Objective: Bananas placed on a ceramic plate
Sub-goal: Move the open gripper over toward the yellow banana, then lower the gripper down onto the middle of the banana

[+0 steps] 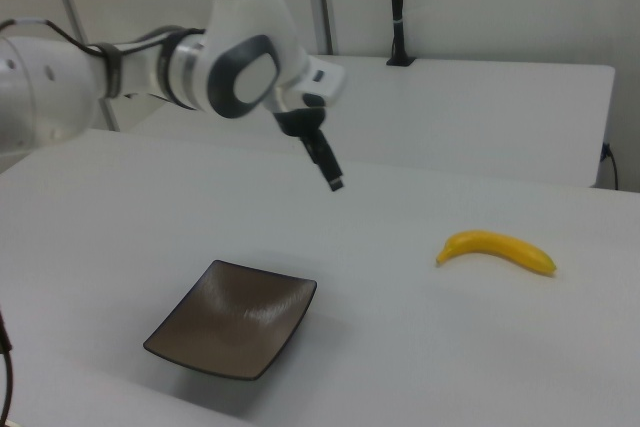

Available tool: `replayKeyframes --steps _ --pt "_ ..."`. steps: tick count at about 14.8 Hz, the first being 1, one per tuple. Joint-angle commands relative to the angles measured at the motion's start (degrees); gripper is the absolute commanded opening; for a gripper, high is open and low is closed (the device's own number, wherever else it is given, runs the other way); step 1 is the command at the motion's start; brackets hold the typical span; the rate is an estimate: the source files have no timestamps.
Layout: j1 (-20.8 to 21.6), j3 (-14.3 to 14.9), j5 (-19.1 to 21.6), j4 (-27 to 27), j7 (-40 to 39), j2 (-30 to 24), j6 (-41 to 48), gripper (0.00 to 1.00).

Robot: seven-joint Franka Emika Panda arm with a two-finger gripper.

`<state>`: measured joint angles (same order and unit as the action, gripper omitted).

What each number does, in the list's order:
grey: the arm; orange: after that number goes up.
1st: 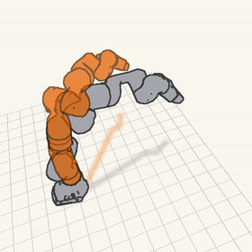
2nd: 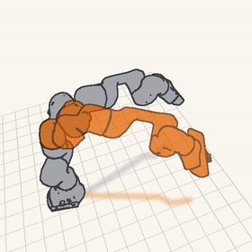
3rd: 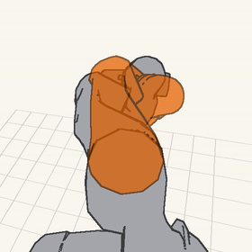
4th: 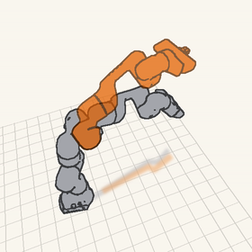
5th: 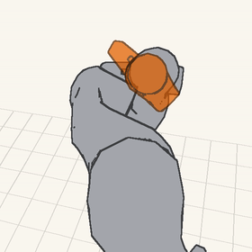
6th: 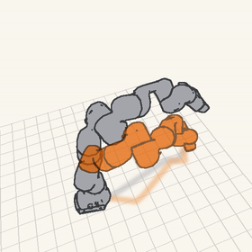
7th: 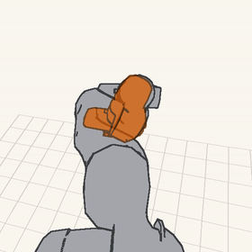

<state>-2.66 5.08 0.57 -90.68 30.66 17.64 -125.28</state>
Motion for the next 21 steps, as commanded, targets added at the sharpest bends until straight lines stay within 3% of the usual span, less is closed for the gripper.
replayKeyframes --steps 1,7,21 --pt "-1.91 2.47 -1.1 7.43 4.93 8.27 -5.4 1.0" --pt "-4.98 4.85 -1.19 17.62 6.34 17.07 -6.64 1.0" --pt "-6.92 8.63 -2.85 22.39 9.68 32.62 -29.39 1.0"
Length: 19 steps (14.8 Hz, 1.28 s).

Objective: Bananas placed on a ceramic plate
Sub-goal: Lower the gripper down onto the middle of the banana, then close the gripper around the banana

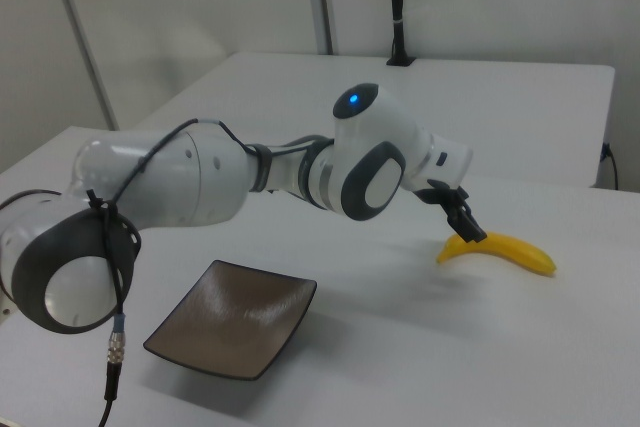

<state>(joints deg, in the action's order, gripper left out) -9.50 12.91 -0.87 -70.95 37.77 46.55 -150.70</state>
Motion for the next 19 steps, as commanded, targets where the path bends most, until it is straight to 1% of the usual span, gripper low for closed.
replayKeyframes --steps 1,4,6,7,8,9,11,12,14,17,19 --pt "-0.25 0.8 -1.5 2.66 2.57 4.68 -4.42 1.0" --pt "-0.34 0.71 -1.59 4.94 2.57 8.9 -7.41 1.0" --pt "-0.34 0.71 -1.5 5.12 2.57 9.53 -7.59 1.0" --pt "-0.34 0.71 -1.5 5.12 2.57 9.53 -7.59 0.9" --pt "-0.34 0.54 -1.59 5.12 2.4 9.53 -7.68 0.76" --pt "-0.34 0.53 -1.5 5.12 2.22 9.53 -7.77 0.62" --pt "-0.34 0.36 -1.59 5.12 1.78 9.53 -7.68 0.27" --pt "-0.34 0.36 -1.59 5.12 1.26 9.53 -7.68 0.19" --pt "-0.26 0.27 -1.93 5.04 0.55 9.44 -7.68 0.13" --pt "-0.17 0.1 -2.03 4.6 0.46 8.39 -7.59 0.13" --pt "-0.08 0.01 -2.11 3.98 0.29 6.29 -7.15 0.14"
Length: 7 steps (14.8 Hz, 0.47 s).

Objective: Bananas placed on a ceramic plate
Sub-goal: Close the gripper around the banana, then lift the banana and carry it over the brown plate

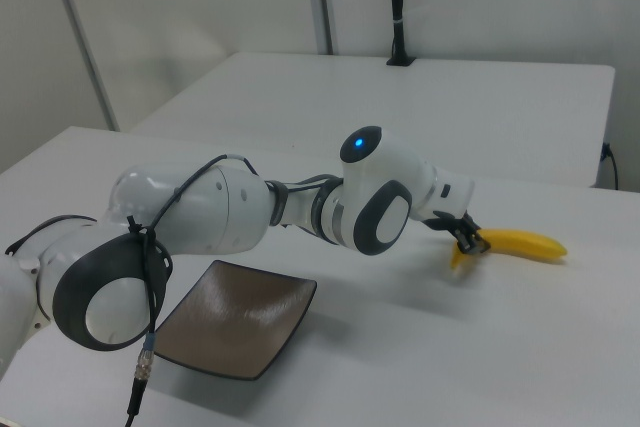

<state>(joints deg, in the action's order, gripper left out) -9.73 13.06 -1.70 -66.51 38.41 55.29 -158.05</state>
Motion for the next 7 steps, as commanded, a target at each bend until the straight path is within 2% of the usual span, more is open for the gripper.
replayKeyframes --steps 1,2,5,7 --pt "0.33 -0.23 -1.37 -1.94 -0.7 -4.04 0.37 0.15" --pt "0.24 -0.49 -1.37 -3.87 -1.93 -6.4 0.54 0.15" --pt "0.15 -4.17 -1.28 -10.46 -5.36 -13.52 1.85 0.15" --pt "0.15 -4.97 -1.28 -12.4 -5.37 -16.87 5.97 0.15"
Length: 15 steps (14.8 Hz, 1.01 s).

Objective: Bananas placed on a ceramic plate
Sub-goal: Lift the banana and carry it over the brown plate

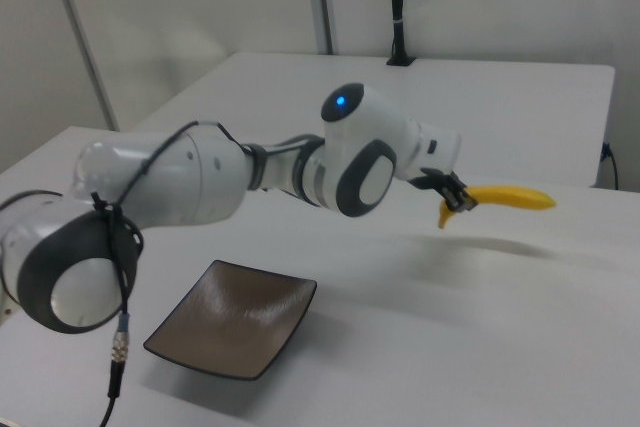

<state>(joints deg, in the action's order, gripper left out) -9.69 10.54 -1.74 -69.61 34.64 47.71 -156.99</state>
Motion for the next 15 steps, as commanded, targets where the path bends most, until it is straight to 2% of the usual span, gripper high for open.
replayKeyframes --steps 1,3,8,11,15 --pt "0.11 -3.07 -1.16 -9.93 -1.68 -10.87 7.81 0.15" --pt "-0.15 -5.0 -1.07 -12.82 -2.03 -14.82 12.39 0.16" --pt "-0.15 -8.52 -1.07 -25.91 -4.57 -25.46 13.02 0.17" --pt "0.54 -9.14 -0.8 -33.12 -7.04 -30.99 14.07 0.17" --pt "0.72 -10.37 -0.72 -39.19 -9.06 -37.5 18.55 0.18"
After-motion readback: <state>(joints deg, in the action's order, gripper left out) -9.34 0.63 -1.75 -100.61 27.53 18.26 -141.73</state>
